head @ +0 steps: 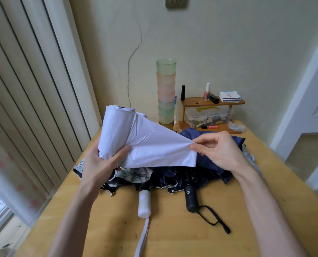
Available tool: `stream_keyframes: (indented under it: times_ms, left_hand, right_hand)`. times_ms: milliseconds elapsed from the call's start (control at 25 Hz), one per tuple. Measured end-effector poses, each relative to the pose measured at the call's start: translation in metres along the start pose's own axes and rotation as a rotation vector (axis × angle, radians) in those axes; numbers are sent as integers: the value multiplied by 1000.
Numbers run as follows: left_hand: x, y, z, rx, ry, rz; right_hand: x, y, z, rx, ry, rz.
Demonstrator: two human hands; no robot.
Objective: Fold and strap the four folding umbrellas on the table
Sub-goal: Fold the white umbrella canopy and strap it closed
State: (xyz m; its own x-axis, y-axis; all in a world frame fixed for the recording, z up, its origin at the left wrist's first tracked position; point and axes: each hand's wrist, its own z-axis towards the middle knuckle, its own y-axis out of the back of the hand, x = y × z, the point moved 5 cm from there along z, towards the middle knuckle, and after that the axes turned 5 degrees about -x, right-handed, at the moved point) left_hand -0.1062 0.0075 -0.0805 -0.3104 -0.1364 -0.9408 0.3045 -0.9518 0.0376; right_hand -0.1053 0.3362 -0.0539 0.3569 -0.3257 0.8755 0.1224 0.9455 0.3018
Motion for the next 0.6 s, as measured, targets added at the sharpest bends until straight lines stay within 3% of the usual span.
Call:
stream_keyframes:
  times_ms: [160, 280, 360, 600]
  left_hand:
    - [0, -8, -1, 8, 15, -23]
    - [0, -11, -4, -14, 35, -49]
    - [-1, -12, -4, -28, 26, -53]
    - [-2, -22, -5, -118, -5, -64]
  right_hand:
    - [0, 6, 2, -162, 2, 85]
    - [-3, 0, 1, -111, -89, 237]
    - [-8, -7, 1, -100, -142, 198]
    - [-7, -19, 5, -371, -53, 126]
